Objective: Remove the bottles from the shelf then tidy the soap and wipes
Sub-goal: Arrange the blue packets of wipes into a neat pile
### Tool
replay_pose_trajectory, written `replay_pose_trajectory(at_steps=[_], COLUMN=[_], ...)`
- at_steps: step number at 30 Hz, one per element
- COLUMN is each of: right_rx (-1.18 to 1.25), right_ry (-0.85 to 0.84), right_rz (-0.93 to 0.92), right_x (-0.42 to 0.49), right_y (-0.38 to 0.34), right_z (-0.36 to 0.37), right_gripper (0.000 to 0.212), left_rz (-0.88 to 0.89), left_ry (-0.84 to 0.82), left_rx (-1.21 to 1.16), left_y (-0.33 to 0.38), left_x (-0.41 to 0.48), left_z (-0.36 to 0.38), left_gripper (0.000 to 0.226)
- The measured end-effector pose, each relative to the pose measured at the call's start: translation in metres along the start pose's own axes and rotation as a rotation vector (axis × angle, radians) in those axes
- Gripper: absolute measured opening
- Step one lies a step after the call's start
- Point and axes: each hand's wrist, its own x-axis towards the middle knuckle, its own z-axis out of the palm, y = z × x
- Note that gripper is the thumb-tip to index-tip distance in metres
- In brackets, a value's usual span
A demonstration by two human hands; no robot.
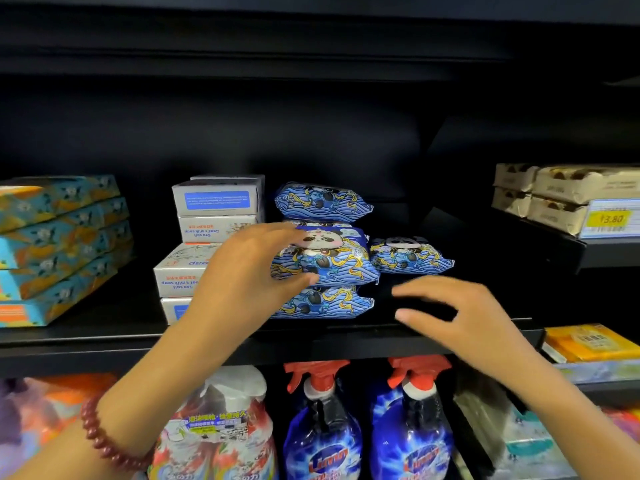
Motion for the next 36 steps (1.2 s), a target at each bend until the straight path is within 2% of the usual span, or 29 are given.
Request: replay_pose_trajectory(at_steps=[3,4,6,9,13,17,20,22,24,26,28,33,36], right_rx=[-0.113,-0.177,-0.291,-0.402,-0.424,-0.416,-0.457,-0.392,-0.377,-0.399,-0.402,-0.528,-0.571], right_ry=[0.156,0.143,0.003,-0.183,-0.128,-0.054,-0.086,-0.079,-0.134,-0.278,-0.343,-0.134,0.123], right_rz=[0.045,0.057,0.110,0.182,0.148,0.090,0.085,0.102,0.142,0.217,0.260,0.198,0.064], right_x=[0.031,0.042,0.062,0.076,0.070,0.050,0.038,0.038,0.041,0.044,0.044,0.029,0.008], right_y=[0.022,0.032,0.050,0.064,0.063,0.053,0.036,0.027,0.026,0.032,0.037,0.032,0.025], right_z=[-0.007,-0.008,-0.007,-0.002,-0.001,-0.011,-0.026,-0.036,-0.042,-0.042,-0.038,-0.034,-0.037], right_gripper=[0.034,0.040,0.055,0.060,0.053,0.048,0.044,0.041,0.055,0.080,0.090,0.090,0.088], left_rz=[0.129,0.184,0.285,0.333,0.259,0.246,0.227,0.224,0.208,0.196,0.186,0.141,0.046], left_ry=[0.203,0.279,0.352,0.269,0.155,0.172,0.177,0.182,0.173,0.158,0.130,0.112,0.122], left_rx=[-0.011,-0.036,-0.095,-0.135,-0.121,-0.141,-0.136,-0.131,-0.134,-0.138,-0.146,-0.171,-0.274], left_y=[0.010,0.016,0.028,0.033,0.024,0.021,0.023,0.024,0.025,0.026,0.026,0.031,0.040], left_x=[-0.017,-0.025,-0.039,-0.056,-0.064,-0.063,-0.062,-0.062,-0.061,-0.062,-0.063,-0.061,-0.057], left_z=[0.007,0.011,0.023,0.050,0.074,0.080,0.080,0.080,0.079,0.078,0.076,0.071,0.061], left_gripper=[0.044,0.036,0.022,0.021,0.030,0.022,0.021,0.021,0.021,0.021,0.021,0.026,0.029])
